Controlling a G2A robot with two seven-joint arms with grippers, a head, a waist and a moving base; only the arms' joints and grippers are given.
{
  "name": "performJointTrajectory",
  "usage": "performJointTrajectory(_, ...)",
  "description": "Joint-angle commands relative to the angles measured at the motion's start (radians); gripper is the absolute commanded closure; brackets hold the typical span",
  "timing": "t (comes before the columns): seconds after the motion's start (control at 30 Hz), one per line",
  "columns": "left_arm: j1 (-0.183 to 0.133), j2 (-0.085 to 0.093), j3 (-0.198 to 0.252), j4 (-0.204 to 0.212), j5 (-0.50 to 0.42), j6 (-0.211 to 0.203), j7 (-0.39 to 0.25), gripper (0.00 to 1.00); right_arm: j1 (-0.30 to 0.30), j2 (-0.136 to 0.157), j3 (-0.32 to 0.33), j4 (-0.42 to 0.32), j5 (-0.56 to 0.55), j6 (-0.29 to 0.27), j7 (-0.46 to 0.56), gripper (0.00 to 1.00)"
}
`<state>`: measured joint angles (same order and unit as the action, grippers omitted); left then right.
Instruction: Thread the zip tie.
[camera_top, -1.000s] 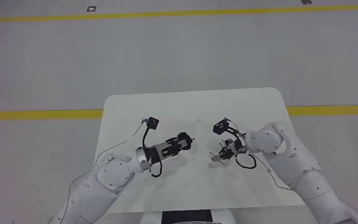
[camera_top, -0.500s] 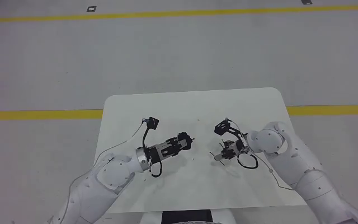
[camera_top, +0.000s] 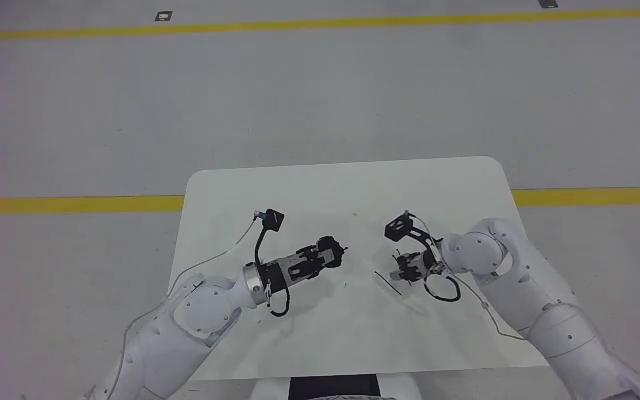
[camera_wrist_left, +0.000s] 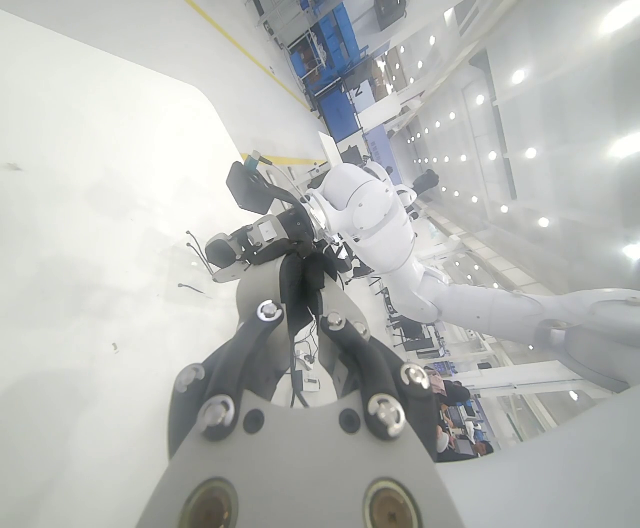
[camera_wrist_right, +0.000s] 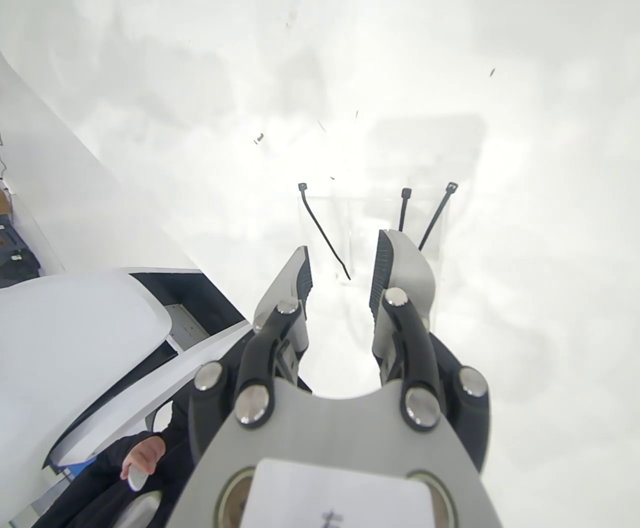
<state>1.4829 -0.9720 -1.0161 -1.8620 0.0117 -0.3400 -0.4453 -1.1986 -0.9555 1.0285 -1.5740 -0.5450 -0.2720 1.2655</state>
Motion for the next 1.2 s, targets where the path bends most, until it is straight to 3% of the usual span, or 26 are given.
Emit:
performJointTrajectory(0.0,0.000,0.000,0.000,0.000,0.000,0.000,0.000,1.00,0.000,0.000,-0.002,-0.002,-0.011,0.012,-0.005,0.74)
performJointTrajectory(0.33,0.000,0.000,0.000,0.000,0.000,0.000,0.000,1.00,0.009,-0.003,-0.029,0.010,-0.051,0.050,-0.029,0.82)
performJointTrajectory(1.17,0.000,0.000,0.000,0.000,0.000,0.000,0.000,1.00,0.022,-0.006,-0.058,0.023,-0.100,0.084,-0.053,0.82)
